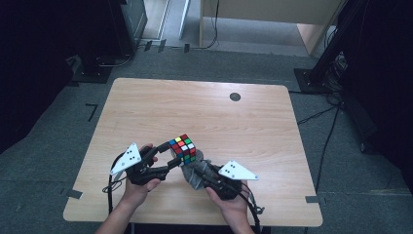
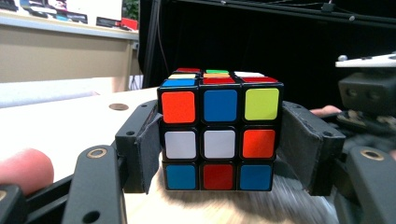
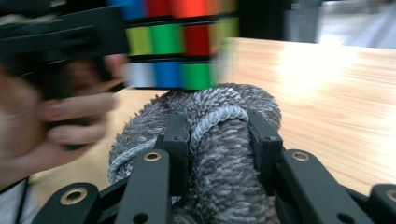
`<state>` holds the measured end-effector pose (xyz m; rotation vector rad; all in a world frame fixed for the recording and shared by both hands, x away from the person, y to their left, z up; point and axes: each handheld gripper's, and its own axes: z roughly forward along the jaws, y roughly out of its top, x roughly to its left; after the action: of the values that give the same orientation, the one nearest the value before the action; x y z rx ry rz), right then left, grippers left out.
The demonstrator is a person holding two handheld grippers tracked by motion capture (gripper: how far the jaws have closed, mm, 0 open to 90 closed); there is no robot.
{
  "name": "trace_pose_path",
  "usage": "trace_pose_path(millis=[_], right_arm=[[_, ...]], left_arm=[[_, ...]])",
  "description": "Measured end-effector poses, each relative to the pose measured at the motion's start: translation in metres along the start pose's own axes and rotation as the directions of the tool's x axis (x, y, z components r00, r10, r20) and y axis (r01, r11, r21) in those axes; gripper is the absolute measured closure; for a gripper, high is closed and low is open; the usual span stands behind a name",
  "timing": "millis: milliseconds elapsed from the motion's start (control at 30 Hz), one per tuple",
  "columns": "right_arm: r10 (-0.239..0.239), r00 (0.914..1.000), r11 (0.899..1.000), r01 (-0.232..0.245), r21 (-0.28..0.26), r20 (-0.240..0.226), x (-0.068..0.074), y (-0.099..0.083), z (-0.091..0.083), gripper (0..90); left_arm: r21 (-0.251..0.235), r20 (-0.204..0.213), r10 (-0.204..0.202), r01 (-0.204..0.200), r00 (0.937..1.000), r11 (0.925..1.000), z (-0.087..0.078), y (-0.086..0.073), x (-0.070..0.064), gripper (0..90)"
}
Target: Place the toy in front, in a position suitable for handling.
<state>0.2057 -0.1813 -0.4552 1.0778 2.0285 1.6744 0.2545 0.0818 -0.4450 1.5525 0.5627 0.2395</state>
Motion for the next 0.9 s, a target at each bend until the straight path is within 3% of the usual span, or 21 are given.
trace_pose_path(millis=[100, 200, 300, 367, 433, 533, 600, 633, 767, 833, 900], right_arm=[[-0.048, 0.9973, 0.999, 0.049, 0.019, -0.056, 0.015, -0.002, 0.006, 66.9], [-0.042, 0.9986, 0.999, 0.042, 0.006, -0.032, 0.011, 0.0, 0.003, 67.2], [0.02, 0.9992, 1.0, -0.019, -0.02, 0.035, -0.005, 0.003, -0.006, 67.6], [0.044, 0.9976, 0.999, -0.043, -0.021, 0.054, -0.009, 0.003, -0.008, 67.8], [0.051, 0.9982, 0.999, -0.051, -0.011, 0.031, -0.006, 0.001, -0.004, 67.7], [-0.004, 1.0, 1.0, 0.004, -0.004, -0.001, 0.01, 0.0, 0.001, 67.8], [-0.056, 0.9964, 0.998, 0.057, -0.017, 0.063, 0.014, 0.002, -0.002, 68.3], [-0.052, 0.9957, 0.998, 0.054, -0.028, 0.077, 0.012, 0.002, -0.004, 68.7], [0.056, 0.9828, 0.997, -0.045, -0.066, 0.176, -0.005, 0.002, -0.013, 69.6], [0.079, 0.9782, 0.997, -0.073, -0.037, 0.192, -0.006, 0.0, -0.01, 69.5], [0.058, 0.9842, 0.998, -0.057, -0.01, 0.167, 0.004, -0.003, -0.004, 69.4]], left_arm=[[0.009, 0.008, 0.009, -0.009, 0.9999, 0.9999, 0.004, -0.002, -0.004, 34.7], [-0.002, 0.004, 0.005, -0.005, 1.0, 1.0, -0.001, 0.0, -0.001, 34.7], [-0.02, -0.007, -0.011, 0.011, 0.9999, 0.9997, -0.005, 0.002, 0.002, 34.8], [-0.025, -0.011, -0.019, 0.019, 0.9997, 0.9995, -0.004, 0.002, 0.003, 34.8], [-0.02, -0.01, -0.016, 0.016, 0.9998, 0.9997, -0.002, 0.001, 0.002, 34.7], [0.003, -0.013, 0.009, -0.009, 0.9999, 1.0, 0.001, -0.002, -0.002, 34.7], [0.0, -0.011, 0.006, -0.006, 0.9999, 1.0, 0.001, -0.002, -0.002, 34.7], [-0.004, -0.013, 0.001, -0.001, 0.9999, 1.0, 0.0, -0.001, -0.001, 34.7], [-0.014, -0.018, -0.01, 0.01, 0.9998, 0.9999, -0.002, 0.0, 0.001, 34.7], [-0.009, -0.015, -0.011, 0.01, 0.9998, 0.9999, -0.002, -0.001, 0.001, 34.8], [-0.005, -0.013, -0.005, 0.005, 0.9999, 1.0, 0.0, -0.001, -0.001, 34.7]])
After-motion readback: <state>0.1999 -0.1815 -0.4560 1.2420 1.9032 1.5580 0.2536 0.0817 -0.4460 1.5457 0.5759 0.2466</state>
